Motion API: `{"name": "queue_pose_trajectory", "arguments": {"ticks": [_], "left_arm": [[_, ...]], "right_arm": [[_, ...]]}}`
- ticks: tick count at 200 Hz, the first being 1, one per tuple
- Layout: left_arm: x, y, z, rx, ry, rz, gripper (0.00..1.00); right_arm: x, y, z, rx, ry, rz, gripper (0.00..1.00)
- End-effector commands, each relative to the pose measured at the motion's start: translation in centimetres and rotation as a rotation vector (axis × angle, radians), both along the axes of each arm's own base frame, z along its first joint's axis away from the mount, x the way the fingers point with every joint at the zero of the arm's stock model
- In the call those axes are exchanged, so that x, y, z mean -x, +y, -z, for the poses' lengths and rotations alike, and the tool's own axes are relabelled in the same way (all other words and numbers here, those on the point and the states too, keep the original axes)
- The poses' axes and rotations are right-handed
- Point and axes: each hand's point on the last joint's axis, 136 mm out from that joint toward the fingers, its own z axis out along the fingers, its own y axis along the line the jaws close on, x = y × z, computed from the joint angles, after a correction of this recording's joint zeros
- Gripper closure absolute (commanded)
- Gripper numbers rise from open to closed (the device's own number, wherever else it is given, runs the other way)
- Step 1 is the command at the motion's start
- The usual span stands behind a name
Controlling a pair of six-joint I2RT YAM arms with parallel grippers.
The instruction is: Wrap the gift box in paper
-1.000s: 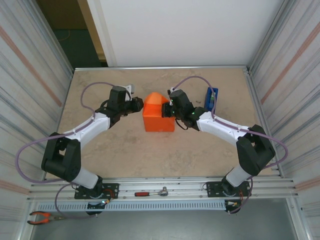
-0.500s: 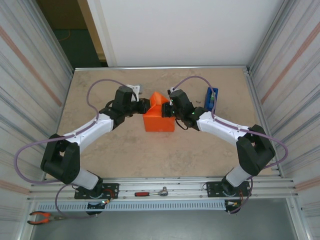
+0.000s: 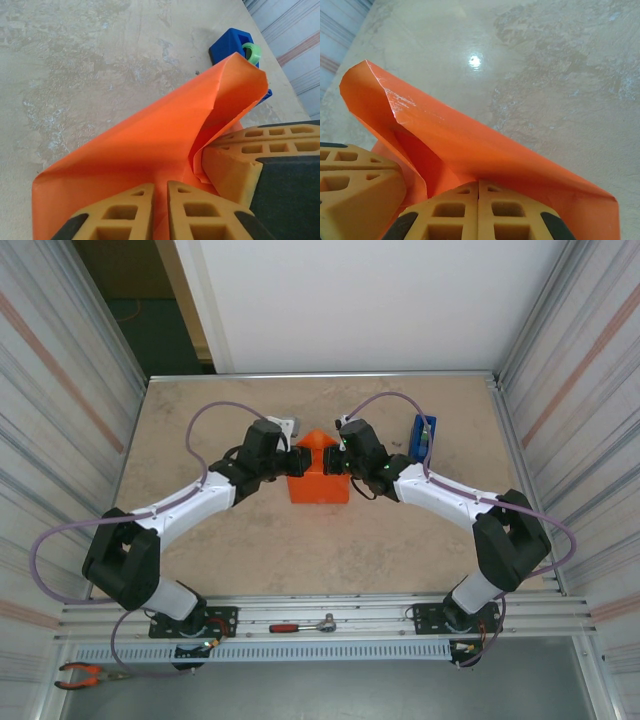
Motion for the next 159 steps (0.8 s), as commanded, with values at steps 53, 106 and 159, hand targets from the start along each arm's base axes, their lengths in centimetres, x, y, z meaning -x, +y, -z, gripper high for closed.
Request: {"name": "queue_pose_trajectory", "arguments": {"ticks": [53,106,159], "left_arm": [[0.5,0.5,1.9,-0.049,0.071,-0.072,0.81],[0.4,0.5,2.1,-0.053,0.074,-0.070,0.81],[0.4,0.0,1.3,-0.016,0.073,-0.066,0.81]], "right_arm": [[1.2,-1.8,0.4,-0.153,0.177,-0.033,1.00],[0.2,-2.7,-2.1,-0.268,0.166,-0.077,1.00],[2.1,-0.6,0.2,-0.210,0.207,-0.157,1.00]]}}
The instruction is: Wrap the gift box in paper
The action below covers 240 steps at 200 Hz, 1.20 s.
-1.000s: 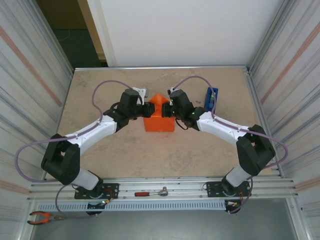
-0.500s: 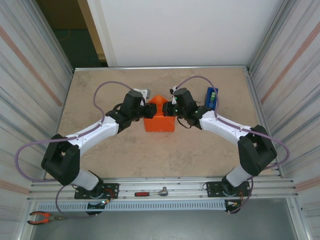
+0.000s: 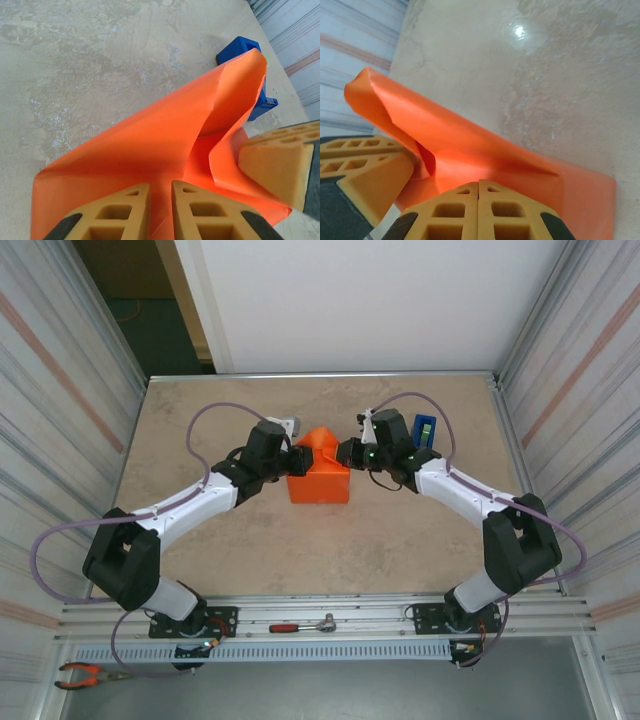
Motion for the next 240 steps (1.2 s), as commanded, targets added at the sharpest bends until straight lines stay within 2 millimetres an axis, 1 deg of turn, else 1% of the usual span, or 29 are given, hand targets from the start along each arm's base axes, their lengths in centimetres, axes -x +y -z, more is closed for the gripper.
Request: {"name": "queue_pose_trajectory", "arguments": {"ticks": [1,18,30,49,68,104,174,197,205,215,240], "left_arm": [[0.6,-0.1,1.3,-0.014,0.066,-0.007,0.81],[0.6,-0.1,1.2,-0.002,0.070,-0.010,0.81],[0.6,-0.3,1.1,0.010,0.074,-0.011,0.80],[0.7,-0.6,0.9,0.033,0.080,-0.008,0.76],[0.9,-1.1,0.7,0.036,0.069,-0.001,0.71],[1.6,-1.7,1.1,-0.025,0.042,0.012,0.67],[2.4,-1.1,4.2,-0.268,-0.052,0.012,0.64],[2.8,-0.9,5.3,-0.355,-0.097,0.013,0.64],[3.0,-0.7,5.7,-0.379,-0.108,0.010,0.64],[3.1,-0.5,6.3,-0.407,-0.114,0.011,0.64],[3.3,0.1,7.9,-0.478,-0.109,0.006,0.64]], "right_arm": [[1.8,1.5,1.1,0.026,0.020,-0.080,1.00],[2.4,1.8,2.0,0.072,0.025,-0.092,1.00],[2.6,1.6,3.0,0.096,0.043,-0.087,1.00],[3.0,1.2,4.4,0.127,0.068,-0.079,1.00],[3.2,0.9,5.3,0.137,0.086,-0.072,1.00],[3.4,0.9,5.8,0.131,0.098,-0.070,1.00],[4.1,1.3,6.0,0.104,0.122,-0.082,1.00],[4.1,1.5,5.3,0.049,0.137,-0.085,1.00],[3.8,1.5,4.3,-0.008,0.140,-0.082,1.00],[3.3,1.0,3.0,-0.064,0.137,-0.066,1.00],[1.1,-1.8,-1.7,-0.211,0.075,0.005,1.00]]}}
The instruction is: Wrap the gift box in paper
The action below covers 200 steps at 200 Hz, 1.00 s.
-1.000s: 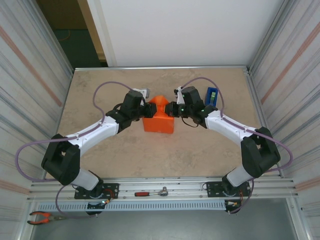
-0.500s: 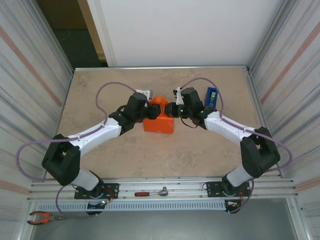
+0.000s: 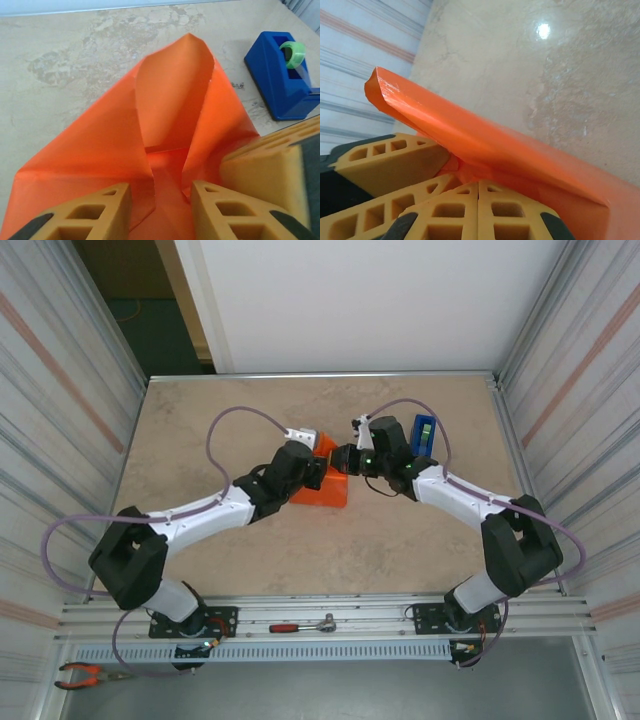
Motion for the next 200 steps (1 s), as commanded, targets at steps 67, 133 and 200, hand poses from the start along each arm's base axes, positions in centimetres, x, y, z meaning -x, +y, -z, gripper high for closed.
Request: {"name": "queue_pose_trajectory", "arguments": {"ticks": [67,133,200], "left_arm": [[2.4,2.9,9.3,-0.296,0.149,-0.023,0.65],[2.3,3.0,9.3,-0.300,0.150,-0.032,0.65],[2.3,3.0,9.6,-0.301,0.165,-0.047,0.65]], "right_arm": [[-4.8,-4.8,-1.9,-0.090,0.121,0.086,1.00],[-8.7,1.2,0.0,-0.083,0.205,-0.046,1.00],[-3.9,3.6,0.9,-0.112,0.284,-0.226,1.00]]}}
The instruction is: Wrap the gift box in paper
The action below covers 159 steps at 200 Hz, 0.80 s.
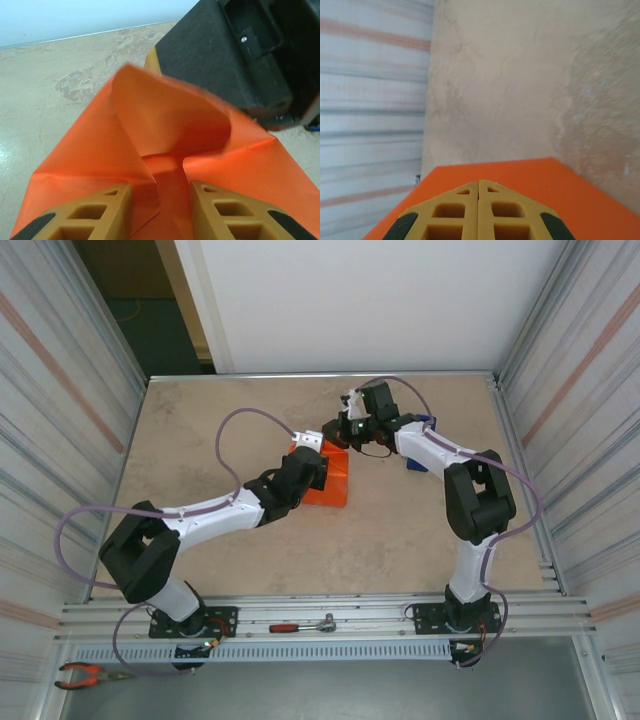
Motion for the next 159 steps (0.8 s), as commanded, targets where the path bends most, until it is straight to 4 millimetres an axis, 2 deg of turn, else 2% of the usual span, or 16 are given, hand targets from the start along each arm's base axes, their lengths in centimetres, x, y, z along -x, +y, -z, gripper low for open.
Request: {"name": "queue_pose_trajectory", "arguments": {"ticks": [1,36,62,120,159], "left_arm": [[3.3,2.8,9.0,-0.202,0.252,-0.006,0.65],[3.3,2.9,8.8,-0.189,0.253,-0.015,0.66],[3.7,2.4,8.3,-0.147,0.264,0.013,0.67],[4.3,1.9,6.9,-0.098,0.267,0.054,0.70],[4.4,1.8,7.2,-0.093,0.277,0.056,0.72]], "right_arm": [[2.4,0.0,-0.2,-0.023,0.026,-0.079,1.00],[4.0,-0.5,0.6,-0.008,0.052,-0.088,1.00],[4.6,-1.0,1.1,0.009,0.064,-0.082,1.00],[5.3,-1.6,-0.2,0.021,0.042,-0.070,1.00],[6.4,-2.2,0.5,0.052,0.054,-0.054,1.00]]}}
